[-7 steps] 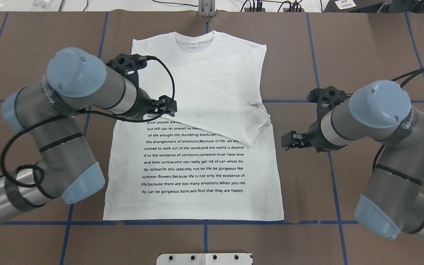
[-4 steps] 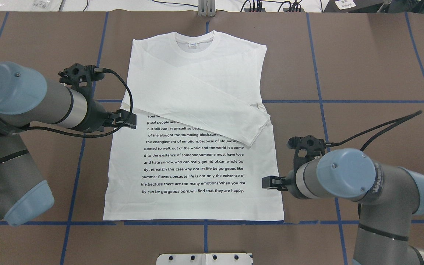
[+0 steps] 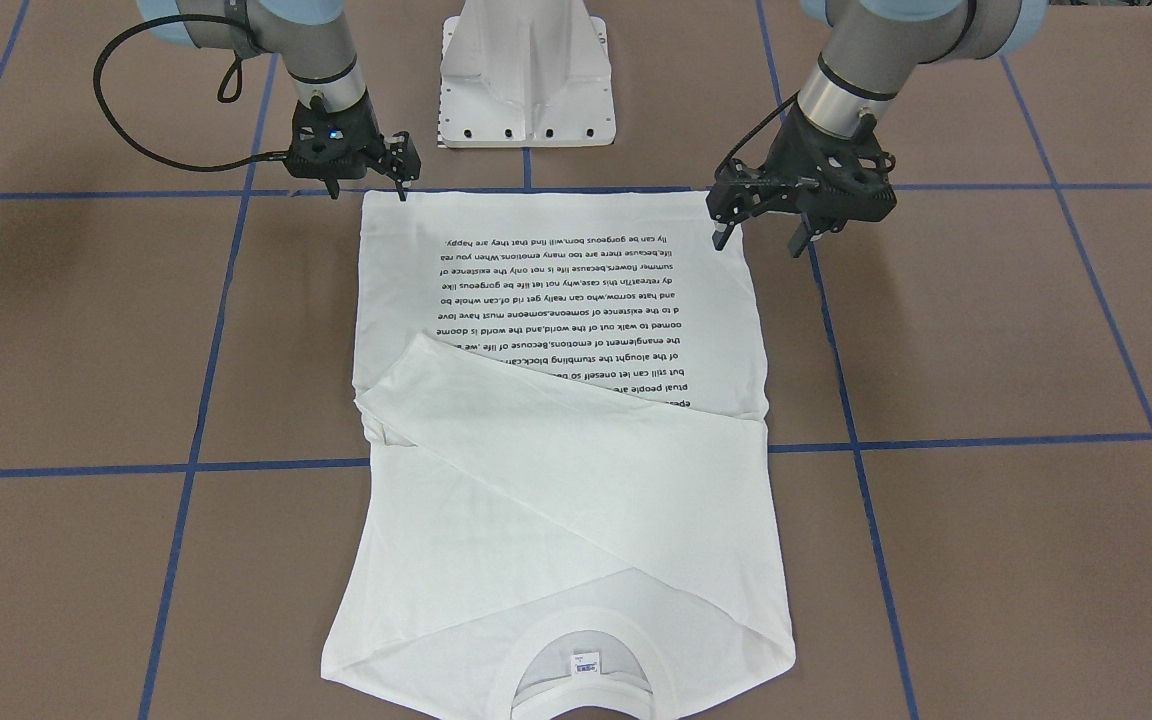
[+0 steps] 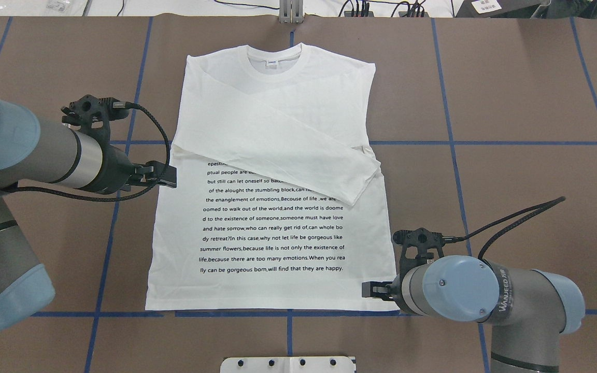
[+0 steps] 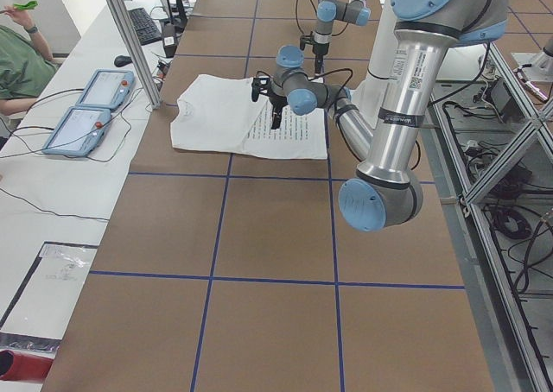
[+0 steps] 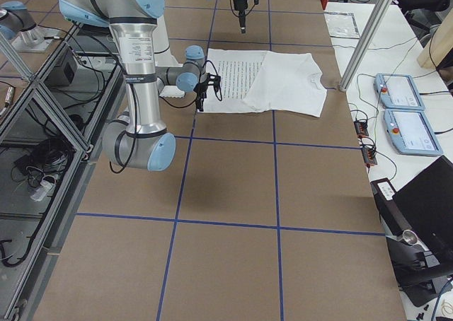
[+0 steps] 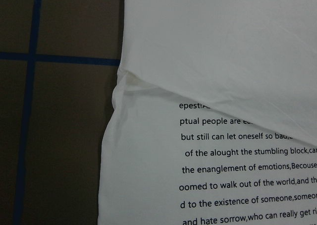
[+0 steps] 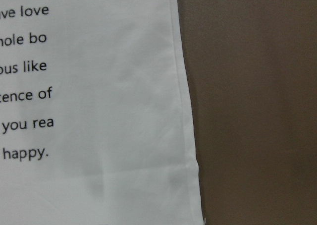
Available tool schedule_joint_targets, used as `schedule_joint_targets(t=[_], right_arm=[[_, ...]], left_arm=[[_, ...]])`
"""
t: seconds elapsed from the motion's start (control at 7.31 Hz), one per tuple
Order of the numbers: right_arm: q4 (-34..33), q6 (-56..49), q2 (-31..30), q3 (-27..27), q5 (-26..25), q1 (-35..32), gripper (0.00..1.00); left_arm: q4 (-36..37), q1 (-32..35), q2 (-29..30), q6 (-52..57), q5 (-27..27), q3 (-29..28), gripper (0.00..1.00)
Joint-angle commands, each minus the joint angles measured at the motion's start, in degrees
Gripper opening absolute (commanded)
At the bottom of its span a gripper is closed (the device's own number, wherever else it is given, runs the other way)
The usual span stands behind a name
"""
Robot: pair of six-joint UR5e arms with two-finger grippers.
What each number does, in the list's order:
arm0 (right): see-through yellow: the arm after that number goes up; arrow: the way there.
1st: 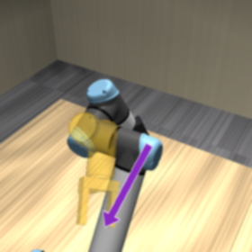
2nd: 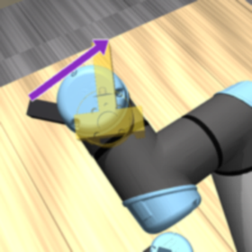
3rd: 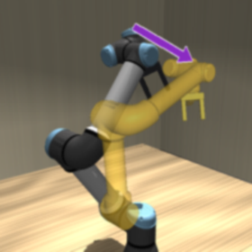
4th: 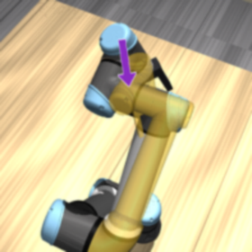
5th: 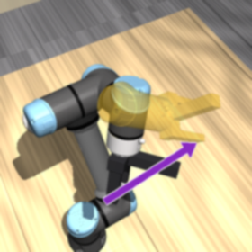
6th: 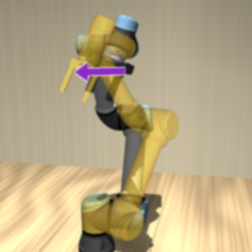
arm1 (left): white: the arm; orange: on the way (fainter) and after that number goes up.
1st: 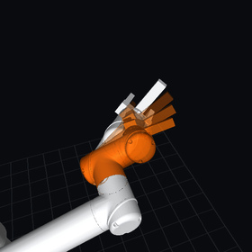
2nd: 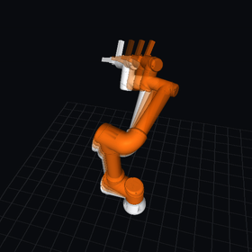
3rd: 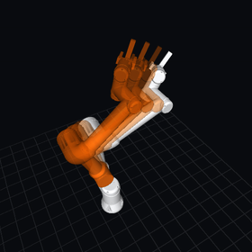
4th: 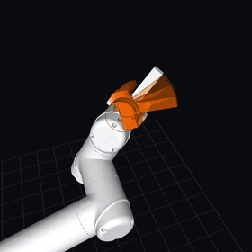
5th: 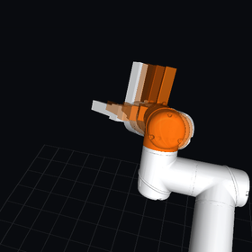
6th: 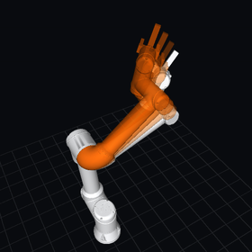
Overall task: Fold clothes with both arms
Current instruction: 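Release the sleeve and move both grippers to the shirt's side edges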
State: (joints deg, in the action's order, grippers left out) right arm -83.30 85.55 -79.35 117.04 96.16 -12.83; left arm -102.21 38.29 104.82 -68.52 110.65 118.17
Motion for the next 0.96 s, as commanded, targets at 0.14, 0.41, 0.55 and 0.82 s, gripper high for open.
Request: schedule_joint_targets(t=[0.14,0.41,0.55,0.82], right_arm=[[0.1,0.1,0.0,-1.7,0.4,0.6,0.88],[0.2,0.1,0.1,-1.8,0.9,0.6,0.66],[0.2,0.1,0.1,-1.7,1.9,0.6,0.57],[0.2,0.0,0.1,-1.7,3.0,0.6,0.38]], left_arm=[[0.1,-0.1,-0.1,-0.1,0.0,0.2,1.00],[0.1,0.0,-0.1,-0.1,0.0,0.2,1.00],[0.0,0.0,-0.1,-0.2,0.0,0.3,1.00],[0.0,-0.1,0.1,-0.3,0.0,0.3,1.00]])
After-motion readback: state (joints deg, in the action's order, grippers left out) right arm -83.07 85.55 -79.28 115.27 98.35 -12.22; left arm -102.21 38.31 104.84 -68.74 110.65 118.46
